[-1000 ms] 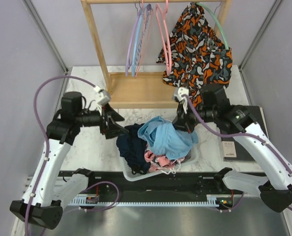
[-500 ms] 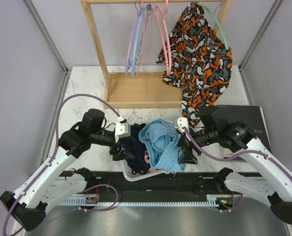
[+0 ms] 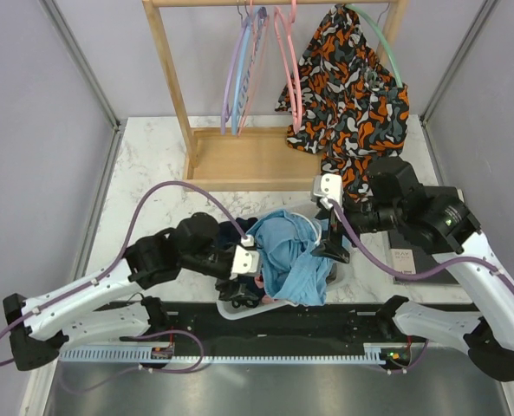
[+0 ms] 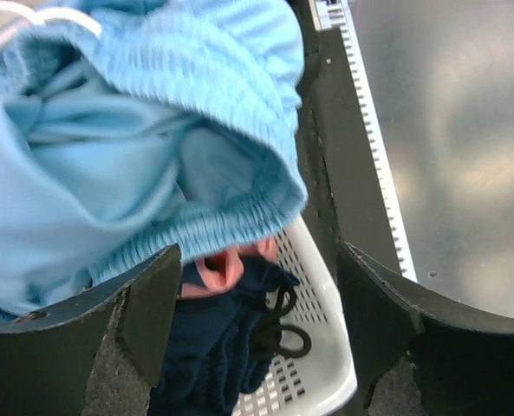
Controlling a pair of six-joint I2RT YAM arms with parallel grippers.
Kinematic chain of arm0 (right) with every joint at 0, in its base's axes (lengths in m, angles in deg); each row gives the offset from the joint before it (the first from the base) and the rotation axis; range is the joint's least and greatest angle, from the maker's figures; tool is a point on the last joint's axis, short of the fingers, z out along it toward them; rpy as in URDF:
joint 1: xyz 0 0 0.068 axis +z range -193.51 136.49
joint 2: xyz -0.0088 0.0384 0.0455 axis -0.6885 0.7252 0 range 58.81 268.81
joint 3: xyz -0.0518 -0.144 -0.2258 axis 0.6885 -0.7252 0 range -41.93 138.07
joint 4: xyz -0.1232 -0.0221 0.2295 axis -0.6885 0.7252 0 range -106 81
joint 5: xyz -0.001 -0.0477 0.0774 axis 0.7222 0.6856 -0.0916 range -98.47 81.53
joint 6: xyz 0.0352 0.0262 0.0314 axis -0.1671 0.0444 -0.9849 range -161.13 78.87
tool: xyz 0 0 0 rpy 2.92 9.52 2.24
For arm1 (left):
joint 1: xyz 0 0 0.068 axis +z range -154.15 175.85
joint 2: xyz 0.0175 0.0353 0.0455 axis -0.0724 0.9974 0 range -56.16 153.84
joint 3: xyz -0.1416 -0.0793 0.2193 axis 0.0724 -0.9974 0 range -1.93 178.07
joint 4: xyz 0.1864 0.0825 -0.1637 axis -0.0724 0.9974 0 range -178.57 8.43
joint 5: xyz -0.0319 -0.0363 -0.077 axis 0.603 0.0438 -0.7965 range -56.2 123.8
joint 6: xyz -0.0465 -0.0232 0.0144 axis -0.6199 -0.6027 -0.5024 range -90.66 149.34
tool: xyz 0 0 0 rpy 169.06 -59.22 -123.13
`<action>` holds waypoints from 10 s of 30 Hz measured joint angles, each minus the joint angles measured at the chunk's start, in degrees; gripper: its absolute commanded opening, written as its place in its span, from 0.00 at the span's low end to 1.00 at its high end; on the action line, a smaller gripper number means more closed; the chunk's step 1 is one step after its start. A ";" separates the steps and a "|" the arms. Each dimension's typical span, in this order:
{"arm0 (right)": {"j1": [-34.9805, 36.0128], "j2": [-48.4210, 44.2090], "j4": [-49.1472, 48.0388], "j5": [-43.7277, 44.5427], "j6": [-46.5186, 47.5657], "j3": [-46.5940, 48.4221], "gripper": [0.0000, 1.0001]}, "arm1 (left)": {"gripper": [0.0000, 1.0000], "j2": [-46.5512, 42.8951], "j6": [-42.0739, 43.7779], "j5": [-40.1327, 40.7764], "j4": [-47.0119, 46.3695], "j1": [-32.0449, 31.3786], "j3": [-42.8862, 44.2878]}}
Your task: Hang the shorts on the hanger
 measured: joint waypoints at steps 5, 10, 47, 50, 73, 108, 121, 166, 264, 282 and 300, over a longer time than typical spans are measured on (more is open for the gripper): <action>-3.78 3.91 -3.26 0.81 -6.86 0.70 0.84 | 0.77 8.09 -4.15 6.29 -2.56 -6.36 5.64; -9.99 10.43 -5.49 0.83 -12.37 3.13 0.82 | 0.74 14.10 -11.15 11.37 -4.37 -9.09 6.88; 0.39 32.72 -11.39 14.78 -11.54 14.84 0.69 | 0.02 3.39 1.49 6.88 8.39 -11.30 -4.22; 1.27 35.34 -9.51 15.80 -9.20 16.94 0.71 | 0.02 3.04 1.95 7.06 8.39 -11.39 -4.33; 7.54 38.69 1.64 20.37 0.31 20.11 0.73 | 0.02 0.68 2.51 8.46 8.15 -11.41 -6.29; 9.38 25.92 0.90 51.54 -4.24 33.97 0.00 | 0.02 -3.15 7.02 27.06 14.47 -9.57 16.28; 9.35 12.72 -18.80 61.16 -0.90 45.64 0.00 | 0.02 11.17 28.28 44.61 8.35 -9.14 49.18; 8.24 -8.46 -17.33 30.08 -8.87 -20.94 0.00 | 0.23 -11.89 26.38 21.44 25.59 -7.58 1.38; -5.18 29.03 -52.94 46.84 -21.53 29.86 0.54 | 1.00 -8.13 -22.97 14.36 -4.11 30.14 20.96; -6.56 36.39 -38.12 57.51 -23.30 33.51 0.59 | 1.00 -8.74 -22.99 14.05 -4.44 30.14 20.96; -11.10 37.70 -28.15 47.93 -29.88 34.21 0.00 | 1.00 -8.94 -22.97 14.01 -4.44 30.14 20.96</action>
